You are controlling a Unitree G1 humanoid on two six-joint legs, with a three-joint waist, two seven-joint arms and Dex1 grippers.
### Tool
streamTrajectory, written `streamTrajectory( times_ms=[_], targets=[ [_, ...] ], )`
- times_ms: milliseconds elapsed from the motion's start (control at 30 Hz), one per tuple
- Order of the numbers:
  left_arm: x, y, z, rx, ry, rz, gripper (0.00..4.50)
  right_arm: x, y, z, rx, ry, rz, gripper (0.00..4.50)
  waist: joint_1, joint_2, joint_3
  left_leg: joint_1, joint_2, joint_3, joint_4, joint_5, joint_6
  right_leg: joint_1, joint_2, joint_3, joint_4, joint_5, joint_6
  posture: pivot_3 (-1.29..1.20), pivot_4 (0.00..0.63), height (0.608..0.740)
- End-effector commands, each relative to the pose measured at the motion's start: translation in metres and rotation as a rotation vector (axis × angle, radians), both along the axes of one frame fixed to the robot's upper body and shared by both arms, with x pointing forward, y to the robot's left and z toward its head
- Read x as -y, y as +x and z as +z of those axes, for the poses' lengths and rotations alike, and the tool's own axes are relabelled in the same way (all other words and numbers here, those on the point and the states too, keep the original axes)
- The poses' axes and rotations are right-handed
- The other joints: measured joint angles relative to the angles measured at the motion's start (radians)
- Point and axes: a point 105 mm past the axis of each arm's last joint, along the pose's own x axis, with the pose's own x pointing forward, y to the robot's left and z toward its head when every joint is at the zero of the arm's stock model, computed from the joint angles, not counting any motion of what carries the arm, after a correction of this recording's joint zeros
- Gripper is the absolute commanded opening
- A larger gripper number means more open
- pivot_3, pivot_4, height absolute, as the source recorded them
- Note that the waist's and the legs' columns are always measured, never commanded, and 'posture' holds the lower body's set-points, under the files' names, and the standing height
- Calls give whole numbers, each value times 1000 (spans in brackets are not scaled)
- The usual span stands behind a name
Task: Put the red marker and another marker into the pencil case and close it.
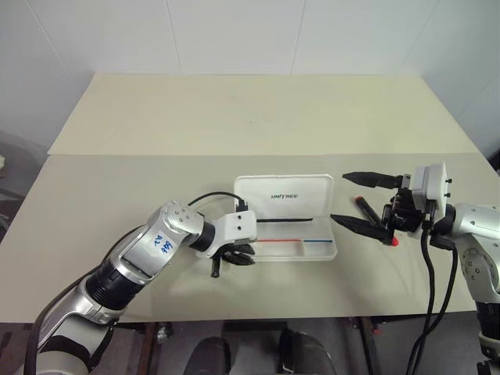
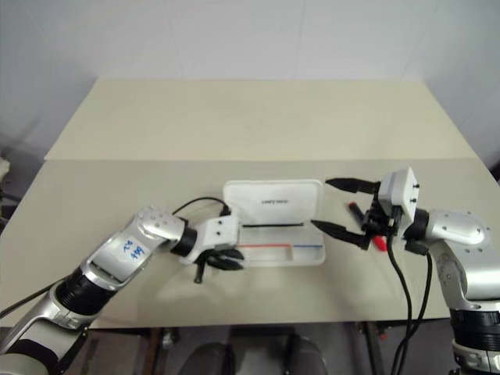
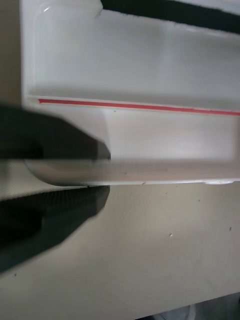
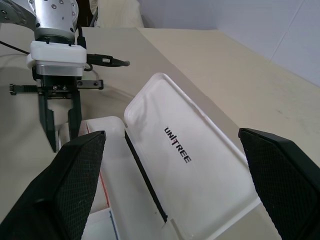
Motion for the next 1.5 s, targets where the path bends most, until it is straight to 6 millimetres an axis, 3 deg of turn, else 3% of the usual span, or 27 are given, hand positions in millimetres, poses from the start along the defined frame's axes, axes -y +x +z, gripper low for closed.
streamTrajectory(
  times_ms=[33,200,500,733,1033,1233,1500],
  targets=[
    [-2,6,1,20,-1,32,2313,-2,-3,14,61,21,13,4500,0,0,0,0,0,0,0,0,0,0,0,0,0,0,0,0,150,740],
    [2,2,8,0,-48,11,3912,-6,-1,11,58,31,18,4500,4,0,0,0,0,0,0,0,0,0,0,0,0,0,0,0,150,740],
    [7,-6,11,-39,-150,59,3912,-9,0,6,42,52,21,4500,1,0,0,-1,0,-1,0,0,1,0,0,0,0,0,0,0,150,740],
    [5,-7,24,-15,-302,88,3912,-1,5,4,16,100,-26,4500,0,0,0,-1,0,-1,0,0,1,0,0,0,-1,0,0,0,150,740],
    [-12,-16,41,43,-524,51,3912,30,16,-12,-8,146,-212,4500,0,0,0,-1,0,-1,0,0,0,0,-1,0,-1,0,0,0,150,740],
    [-32,-16,60,140,-641,56,3912,57,22,-38,-71,137,-356,4500,0,0,0,0,0,-1,-1,0,0,0,-1,-1,0,0,0,0,150,740],
    [-60,-18,102,294,-692,35,3912,94,35,-79,-174,70,-486,4500,-5,0,0,0,0,1,-1,0,0,0,-1,0,0,0,0,0,150,740]
  ],
)
